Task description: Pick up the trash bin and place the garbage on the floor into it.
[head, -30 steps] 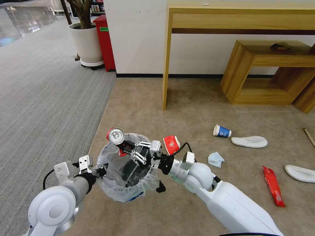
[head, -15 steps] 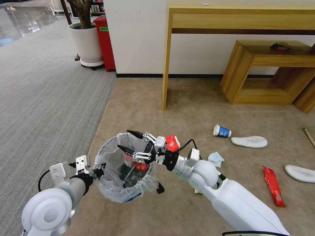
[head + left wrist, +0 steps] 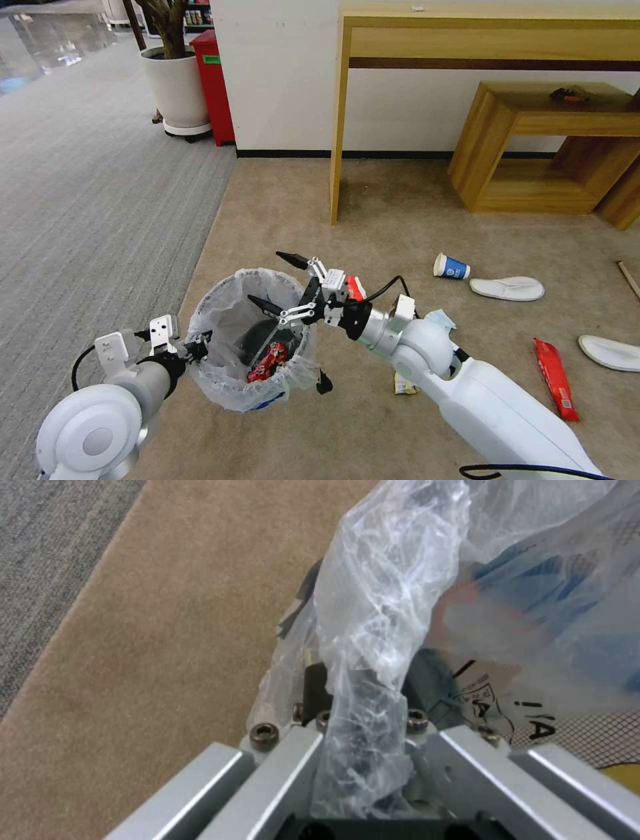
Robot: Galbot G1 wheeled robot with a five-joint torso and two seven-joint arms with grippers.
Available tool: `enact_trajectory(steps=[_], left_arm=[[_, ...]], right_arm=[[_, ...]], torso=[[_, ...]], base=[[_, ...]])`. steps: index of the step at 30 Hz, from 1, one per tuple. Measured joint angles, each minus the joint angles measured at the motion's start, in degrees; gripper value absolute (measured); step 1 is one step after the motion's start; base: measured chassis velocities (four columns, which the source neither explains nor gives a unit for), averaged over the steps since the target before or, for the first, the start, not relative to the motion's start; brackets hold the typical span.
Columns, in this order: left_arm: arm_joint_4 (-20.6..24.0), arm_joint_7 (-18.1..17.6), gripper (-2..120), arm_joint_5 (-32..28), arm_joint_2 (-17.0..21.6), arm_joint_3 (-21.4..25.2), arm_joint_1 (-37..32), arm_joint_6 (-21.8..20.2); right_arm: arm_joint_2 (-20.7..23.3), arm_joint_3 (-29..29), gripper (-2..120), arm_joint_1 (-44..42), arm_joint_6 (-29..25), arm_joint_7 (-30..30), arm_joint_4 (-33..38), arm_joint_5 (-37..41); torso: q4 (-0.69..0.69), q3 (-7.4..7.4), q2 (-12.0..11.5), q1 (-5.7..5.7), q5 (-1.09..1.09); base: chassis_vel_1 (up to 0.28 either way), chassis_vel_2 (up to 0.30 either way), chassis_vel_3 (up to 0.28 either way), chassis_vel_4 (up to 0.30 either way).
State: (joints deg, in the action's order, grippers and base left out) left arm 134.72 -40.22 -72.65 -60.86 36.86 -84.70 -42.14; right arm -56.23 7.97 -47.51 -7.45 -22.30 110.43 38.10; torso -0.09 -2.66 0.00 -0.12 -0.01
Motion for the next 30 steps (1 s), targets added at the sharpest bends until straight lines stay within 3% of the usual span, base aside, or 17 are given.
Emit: enact_trajectory(steps=[3, 4, 6, 12, 15, 17, 19, 22, 30], left_arm=[[-0.7, 0.1, 0, 0.0, -0.3, 1.5, 0.7, 0.0], [-0.7, 0.1, 0, 0.0, -0.3, 1.5, 0.7, 0.0], [-1.1, 0.1, 0, -0.2, -0.5, 2.8, 1.2, 0.0], [-1.5, 0.1, 0, -0.2, -1.0, 3.6, 1.7, 0.0], [-1.8, 0.1, 0, -0.1, -1.7, 4.0, 2.2, 0.0], [-1.8, 0.1, 0, -0.1, -1.8, 4.2, 2.4, 0.0], [-1.8, 0.1, 0, -0.3, -2.1, 4.9, 2.8, 0.0], [-1.4, 0.1, 0, -0.6, -2.4, 5.3, 3.0, 0.0], [-0.3, 0.0, 0, -1.1, -2.8, 6.4, 2.7, 0.0]], right_arm=[[2.3, -5.2, 100, -3.8, 8.2, 11.5, 4.7, -1.0], [2.3, -5.2, 100, -3.8, 8.2, 11.5, 4.7, -1.0], [3.9, -9.2, 100, -6.8, 14.8, 21.2, 7.9, -1.4], [6.2, -15.7, 100, -12.5, 22.3, 29.4, 11.5, -0.8], [7.6, -21.6, 100, -19.9, 31.1, 37.6, 14.8, 1.6], [7.7, -22.3, 100, -21.1, 32.9, 39.3, 15.2, 2.6], [7.6, -23.9, 100, -23.6, 39.6, 45.7, 15.4, 7.8], [7.0, -23.7, 100, -23.9, 43.9, 50.2, 14.4, 13.1], [4.2, -19.0, 100, -21.3, 49.5, 52.7, 6.9, 17.3]], torso=[[-0.01, 0.00, 0.0, 0.00, 0.01], [-0.01, 0.00, 0.0, 0.00, 0.01], [-0.02, 0.00, 0.0, 0.00, 0.00], [-0.02, 0.00, 0.0, 0.00, 0.01], [-0.03, 0.00, 0.0, 0.01, 0.01], [-0.03, 0.00, 0.0, 0.01, 0.00], [-0.02, 0.01, 0.0, 0.01, 0.01], [-0.02, 0.01, 0.0, 0.01, 0.01], [0.00, 0.00, 0.0, 0.01, 0.01]], base=[[0.000, 0.000, 0.000, 0.000], [0.000, 0.000, 0.000, 0.000], [0.000, 0.000, 0.000, 0.000], [0.000, 0.000, 0.000, 0.000], [0.000, 0.000, 0.000, 0.000], [0.000, 0.000, 0.000, 0.000], [0.000, 0.000, 0.000, 0.000], [0.000, 0.000, 0.000, 0.000], [0.000, 0.000, 0.000, 0.000]])
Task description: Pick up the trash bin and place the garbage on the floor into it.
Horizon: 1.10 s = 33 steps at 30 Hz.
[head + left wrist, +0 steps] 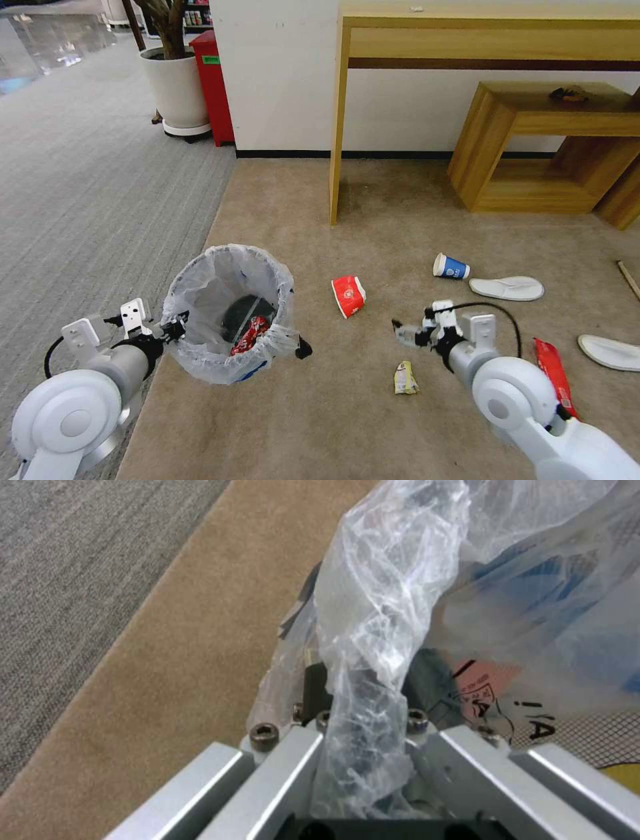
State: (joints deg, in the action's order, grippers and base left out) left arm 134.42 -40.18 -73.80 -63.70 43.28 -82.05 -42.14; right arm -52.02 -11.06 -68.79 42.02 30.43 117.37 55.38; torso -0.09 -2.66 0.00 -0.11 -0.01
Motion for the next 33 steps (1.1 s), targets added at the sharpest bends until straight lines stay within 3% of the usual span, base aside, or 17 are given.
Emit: enact_trajectory(steps=[12, 33], left_arm=[[1.2, -0.2, 0, -0.2, -0.8, 0.1, -0.1, 0.0], [1.4, 0.0, 0, -0.1, -0.7, 1.1, -0.7, 0.0]], right_arm=[[-5.2, 7.8, 100, 3.7, 0.5, -0.9, -14.7, -2.8], [-9.1, 9.1, 100, 7.7, -1.9, -2.3, -27.2, -7.7]], torso=[[-0.01, 0.00, 0.0, -0.01, 0.00], [-0.01, -0.01, 0.0, -0.01, 0.01]], base=[[0.000, 0.000, 0.000, 0.000], [0.000, 0.000, 0.000, 0.000]])
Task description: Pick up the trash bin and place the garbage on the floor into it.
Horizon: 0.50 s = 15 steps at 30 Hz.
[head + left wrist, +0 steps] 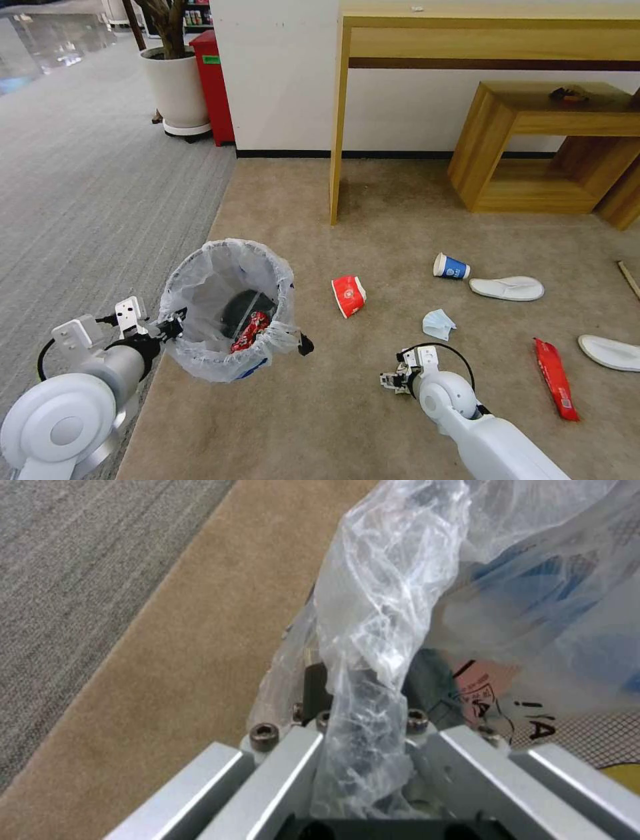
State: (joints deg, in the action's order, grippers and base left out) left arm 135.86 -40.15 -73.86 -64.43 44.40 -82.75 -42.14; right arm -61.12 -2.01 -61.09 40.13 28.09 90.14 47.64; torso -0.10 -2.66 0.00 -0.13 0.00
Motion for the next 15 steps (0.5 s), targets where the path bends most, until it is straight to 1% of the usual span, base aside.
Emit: enact_trajectory(steps=[4, 11, 12, 14, 15], left_arm=[[0.0, 0.0, 0, 0.0, 0.1, 0.2, -0.2, 0.0], [-0.1, 0.0, 0, 0.1, 0.2, 0.2, -0.2, 0.0], [-0.2, 0.0, 0, 0.1, 0.2, 0.1, -0.2, 0.0], [-0.2, 0.0, 0, 0.1, 0.2, 0.1, -0.2, 0.0], [-0.3, 0.0, 0, 0.1, 0.2, 0.1, -0.2, 0.0]], right_arm=[[-0.4, -0.3, 100, 0.6, -1.1, -0.9, -2.0, -0.3], [-1.2, -0.3, 100, 0.9, -1.3, -2.0, -3.6, -1.4], [-1.2, -0.2, 97, 0.9, -1.3, -2.5, -3.9, -1.9], [-1.3, -0.2, 96, 0.9, -1.3, -2.6, -4.0, -2.0], [-1.4, 0.0, 91, 1.0, -1.5, -3.1, -4.5, -2.7]], torso=[[0.00, 0.00, 0.0, 0.00, 0.00], [0.00, 0.00, 0.0, 0.00, 0.00], [0.00, 0.00, 0.0, 0.00, 0.00], [0.00, 0.00, 0.0, 0.00, 0.00], [0.00, 0.00, 0.0, 0.00, 0.00]], base=[[0.000, 0.000, 0.000, 0.000], [0.000, 0.000, 0.000, 0.000], [0.000, 0.000, 0.000, 0.000], [0.000, 0.000, 0.000, 0.000], [0.000, 0.000, 0.000, 0.000]])
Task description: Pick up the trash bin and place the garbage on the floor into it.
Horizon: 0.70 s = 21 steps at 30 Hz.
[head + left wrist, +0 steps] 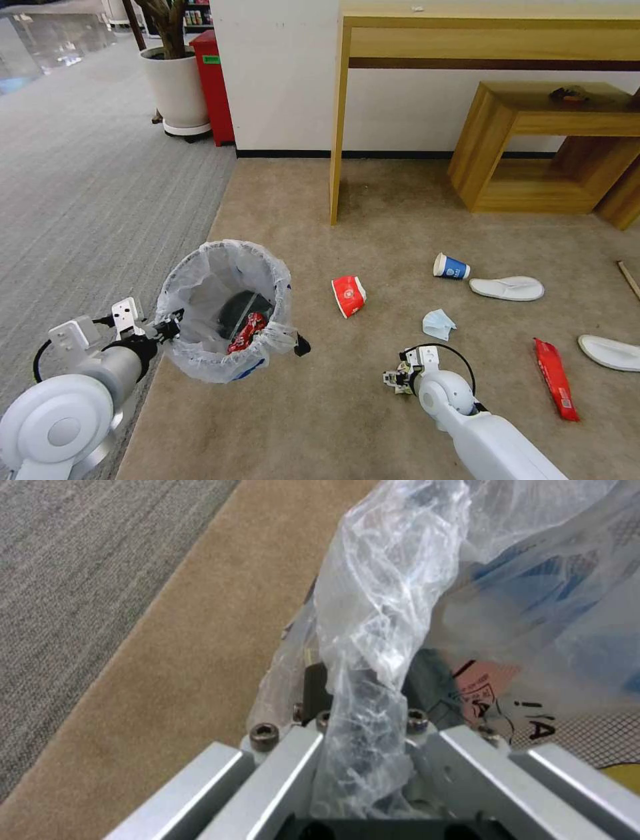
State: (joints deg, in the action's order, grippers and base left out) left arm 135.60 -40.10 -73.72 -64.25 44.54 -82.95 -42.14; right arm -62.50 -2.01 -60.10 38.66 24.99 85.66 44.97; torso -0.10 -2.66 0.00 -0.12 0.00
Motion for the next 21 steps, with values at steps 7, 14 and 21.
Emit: enact_trajectory(steps=[7, 14, 21], left_arm=[[-0.3, 0.1, 0, 0.0, 0.0, -0.2, 0.2, 0.0], [-0.7, 0.2, 0, 0.1, 0.0, -0.6, 0.5, 0.0], [-0.9, 0.3, 0, 0.1, 0.0, -0.8, 0.7, 0.0]], right_arm=[[-1.2, 0.8, 66, 0.8, -0.2, -0.7, -2.1, -1.7], [-2.3, 1.3, 42, 1.4, -0.2, -1.4, -4.1, -3.3], [-2.2, 1.3, 37, 1.5, -0.3, -1.5, -4.7, -4.0]], torso=[[0.00, 0.00, 0.0, 0.00, 0.00], [0.00, 0.00, 0.0, 0.00, 0.00], [0.00, 0.00, 0.0, 0.00, -0.01]], base=[[0.000, 0.000, 0.000, 0.000], [0.000, 0.000, 0.000, 0.000], [0.000, 0.000, 0.000, 0.000]])
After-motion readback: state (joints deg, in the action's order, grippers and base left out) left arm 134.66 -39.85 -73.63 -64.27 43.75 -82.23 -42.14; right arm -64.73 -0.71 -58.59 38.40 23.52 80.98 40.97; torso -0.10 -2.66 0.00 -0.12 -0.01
